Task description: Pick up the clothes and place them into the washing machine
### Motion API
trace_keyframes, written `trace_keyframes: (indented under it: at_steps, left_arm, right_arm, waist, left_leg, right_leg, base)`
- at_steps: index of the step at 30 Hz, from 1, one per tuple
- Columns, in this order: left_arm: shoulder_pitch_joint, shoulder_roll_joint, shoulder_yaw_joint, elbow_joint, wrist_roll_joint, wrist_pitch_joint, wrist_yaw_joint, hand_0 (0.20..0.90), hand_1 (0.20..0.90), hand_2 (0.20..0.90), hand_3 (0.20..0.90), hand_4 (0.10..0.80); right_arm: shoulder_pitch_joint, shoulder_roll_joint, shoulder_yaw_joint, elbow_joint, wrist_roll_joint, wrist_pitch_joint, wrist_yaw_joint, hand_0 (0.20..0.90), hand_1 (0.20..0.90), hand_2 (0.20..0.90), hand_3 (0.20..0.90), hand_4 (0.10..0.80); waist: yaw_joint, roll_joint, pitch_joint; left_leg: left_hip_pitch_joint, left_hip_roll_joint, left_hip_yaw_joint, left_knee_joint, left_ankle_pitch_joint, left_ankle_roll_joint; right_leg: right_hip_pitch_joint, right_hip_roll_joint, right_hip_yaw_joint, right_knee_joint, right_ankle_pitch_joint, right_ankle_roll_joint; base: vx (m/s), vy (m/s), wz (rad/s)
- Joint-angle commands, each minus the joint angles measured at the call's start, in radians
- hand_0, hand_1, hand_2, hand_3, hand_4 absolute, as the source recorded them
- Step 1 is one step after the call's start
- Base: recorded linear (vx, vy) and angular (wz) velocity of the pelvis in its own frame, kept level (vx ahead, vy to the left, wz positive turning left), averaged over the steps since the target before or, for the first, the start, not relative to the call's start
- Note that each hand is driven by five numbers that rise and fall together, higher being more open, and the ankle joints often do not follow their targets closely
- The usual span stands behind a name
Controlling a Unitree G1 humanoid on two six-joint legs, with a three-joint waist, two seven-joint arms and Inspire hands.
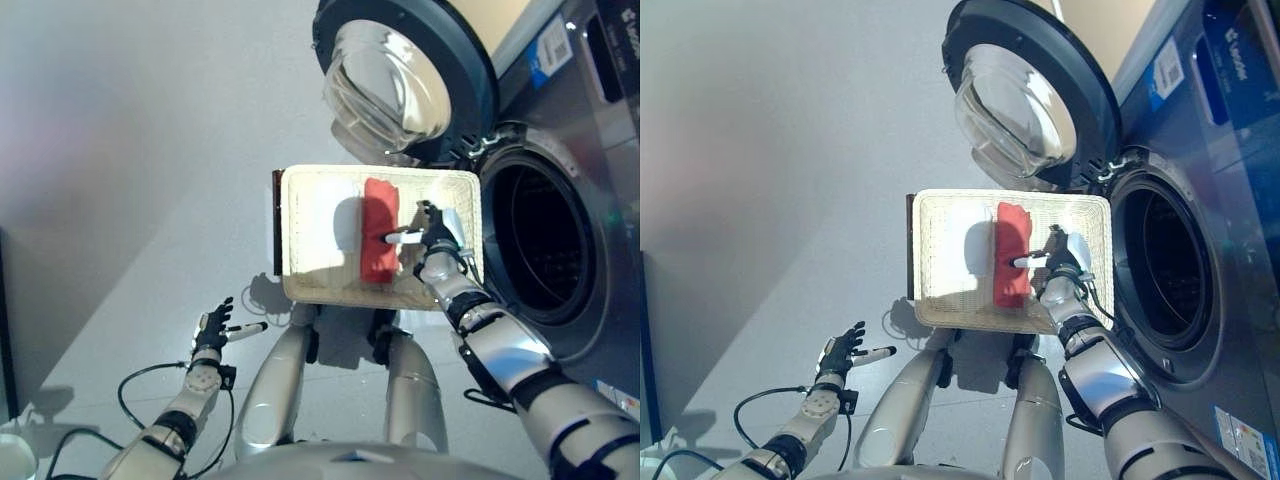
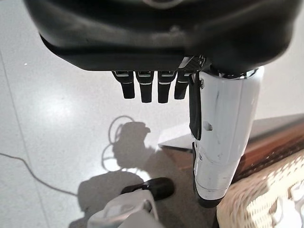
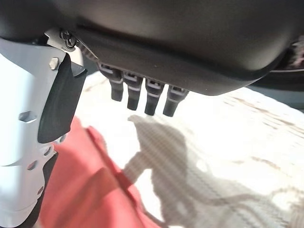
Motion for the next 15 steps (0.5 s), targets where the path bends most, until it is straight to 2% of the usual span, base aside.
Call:
trace_keyframes:
  at_steps: [1,3,4,15]
  left_arm:
    - [-0.026,0.065,0.057,0.006,0.009,-0.017,0.051,0.9,0.9,0.9,0.9,0.8]
    - [-0.018,0.071,0.057,-0.032,0.008,-0.023,0.05,0.9,0.9,0.9,0.9,0.8]
    - [-0.009,0.077,0.057,-0.061,0.003,-0.027,0.051,0.9,0.9,0.9,0.9,0.8]
    - [-0.04,0.076,0.018,-0.145,-0.038,-0.043,0.06,0.9,0.9,0.9,0.9,0.8]
  right_arm:
    - [-0.082,-0.058,-0.019,0.015,-0.022,-0.013,-0.053,0.9,0.9,0.9,0.9,0.8]
    - [-0.09,-0.066,-0.024,0.027,-0.02,-0.009,-0.058,0.9,0.9,0.9,0.9,0.8]
    - [-0.098,-0.071,-0.027,0.033,-0.017,-0.006,-0.06,0.9,0.9,0.9,0.9,0.8]
    - [-0.191,-0.086,0.015,0.034,-0.022,-0.001,-0.084,0.9,0.9,0.9,0.9,0.8]
  waist:
    - [0.034,-0.001,0.021]
    - [0.043,0.005,0.028]
    - [0.051,0.006,0.032]
    - [0.078,0.019,0.095]
  left_leg:
    - [-0.032,-0.038,0.041,0.095,-0.074,-0.047]
    - [-0.043,-0.043,0.039,0.104,-0.076,-0.046]
    - [-0.048,-0.045,0.035,0.122,-0.111,-0.048]
    - [-0.159,-0.064,0.032,0.214,-0.14,-0.04]
  right_leg:
    - [0.07,-0.03,0.015,-0.231,0.186,0.052]
    - [0.062,-0.035,0.013,-0.22,0.183,0.051]
    - [0.059,-0.037,0.02,-0.2,0.149,0.059]
    - [-0.037,-0.069,0.004,-0.089,0.107,0.052]
  base:
    - [0.005,0.027,0.12]
    - [0.052,0.022,0.09]
    - [0.1,0.014,0.06]
    - [0.014,0.032,0.14]
